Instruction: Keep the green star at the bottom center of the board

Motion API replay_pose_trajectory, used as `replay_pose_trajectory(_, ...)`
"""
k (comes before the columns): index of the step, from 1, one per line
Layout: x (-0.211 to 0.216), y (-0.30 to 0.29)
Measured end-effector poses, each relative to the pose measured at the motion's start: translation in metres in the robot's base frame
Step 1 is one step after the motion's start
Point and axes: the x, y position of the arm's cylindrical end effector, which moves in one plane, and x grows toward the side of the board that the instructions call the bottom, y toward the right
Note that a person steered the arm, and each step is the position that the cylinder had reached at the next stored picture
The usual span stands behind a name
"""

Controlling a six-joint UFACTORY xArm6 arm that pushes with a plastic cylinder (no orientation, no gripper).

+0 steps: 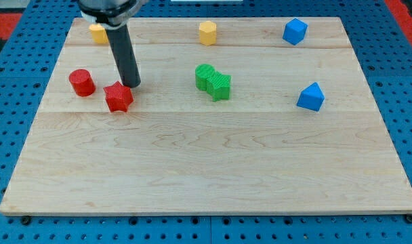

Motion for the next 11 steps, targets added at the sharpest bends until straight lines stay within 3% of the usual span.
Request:
replay_pose_trajectory(1,0.026,-0.019)
replay_pose_trajectory(3,0.141,-0.027)
replay_pose_trajectory(4,0.144,-0.025)
replay_pose_trajectory(6,0.041,0.056)
replay_pose_trajectory(8,-0.002,0.155)
replay_pose_trajectory(9,0.006,0.193)
replay_pose_trajectory(11,0.103,0.205)
